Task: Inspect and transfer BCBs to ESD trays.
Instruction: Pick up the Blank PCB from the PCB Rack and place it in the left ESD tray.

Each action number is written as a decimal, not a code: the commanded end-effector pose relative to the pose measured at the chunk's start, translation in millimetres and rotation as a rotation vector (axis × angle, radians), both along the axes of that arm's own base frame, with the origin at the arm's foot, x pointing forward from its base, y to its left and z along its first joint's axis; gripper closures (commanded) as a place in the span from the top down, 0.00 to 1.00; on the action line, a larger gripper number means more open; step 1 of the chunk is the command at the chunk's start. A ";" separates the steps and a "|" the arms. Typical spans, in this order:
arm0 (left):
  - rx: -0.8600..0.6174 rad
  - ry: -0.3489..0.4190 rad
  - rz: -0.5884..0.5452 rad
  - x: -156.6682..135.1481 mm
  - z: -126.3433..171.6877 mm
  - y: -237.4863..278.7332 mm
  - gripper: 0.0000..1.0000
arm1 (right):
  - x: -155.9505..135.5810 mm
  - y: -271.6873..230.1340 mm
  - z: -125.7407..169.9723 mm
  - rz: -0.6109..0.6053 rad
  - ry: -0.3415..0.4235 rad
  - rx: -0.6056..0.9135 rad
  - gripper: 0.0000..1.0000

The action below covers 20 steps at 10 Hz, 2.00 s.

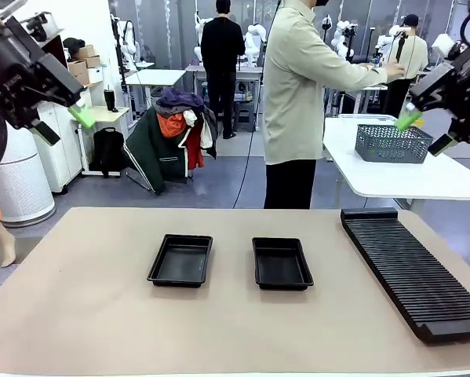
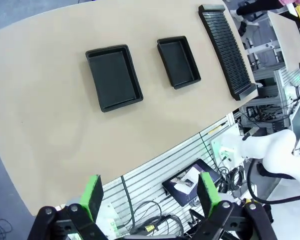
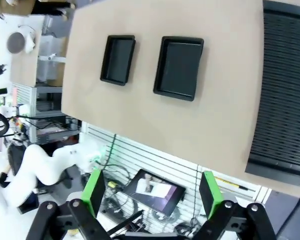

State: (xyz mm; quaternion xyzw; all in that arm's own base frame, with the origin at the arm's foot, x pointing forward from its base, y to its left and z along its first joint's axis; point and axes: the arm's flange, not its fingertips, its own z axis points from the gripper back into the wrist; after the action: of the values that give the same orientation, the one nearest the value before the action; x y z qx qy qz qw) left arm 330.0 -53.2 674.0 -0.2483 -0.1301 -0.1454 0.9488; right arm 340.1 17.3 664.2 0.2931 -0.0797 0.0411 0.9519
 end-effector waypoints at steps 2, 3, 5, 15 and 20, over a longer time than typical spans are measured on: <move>-0.046 0.017 0.071 -11.9 9.7 4.9 1.00 | 17.4 -21.0 20.6 -0.042 0.067 0.137 1.00; -0.043 0.013 0.085 -15.3 14.3 4.5 1.00 | 19.1 -25.4 23.7 -0.044 0.073 0.148 1.00; -0.037 0.006 0.105 -22.8 21.9 5.1 1.00 | 13.3 -30.5 37.5 -0.049 0.055 0.138 1.00; 0.043 -0.011 0.157 -35.9 55.7 -1.0 1.00 | -9.4 -61.8 103.0 -0.167 -0.029 -0.005 1.00; 0.097 0.003 0.193 -37.3 66.9 -3.0 1.00 | -12.3 -68.5 105.0 -0.251 -0.036 -0.066 1.00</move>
State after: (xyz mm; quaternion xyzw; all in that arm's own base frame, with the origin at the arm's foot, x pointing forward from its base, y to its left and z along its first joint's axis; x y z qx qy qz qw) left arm 292.5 -56.9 735.7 -0.2029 -0.1559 -0.0739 0.9639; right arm 327.4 -53.8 767.6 0.2672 -0.1284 -0.0434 0.9541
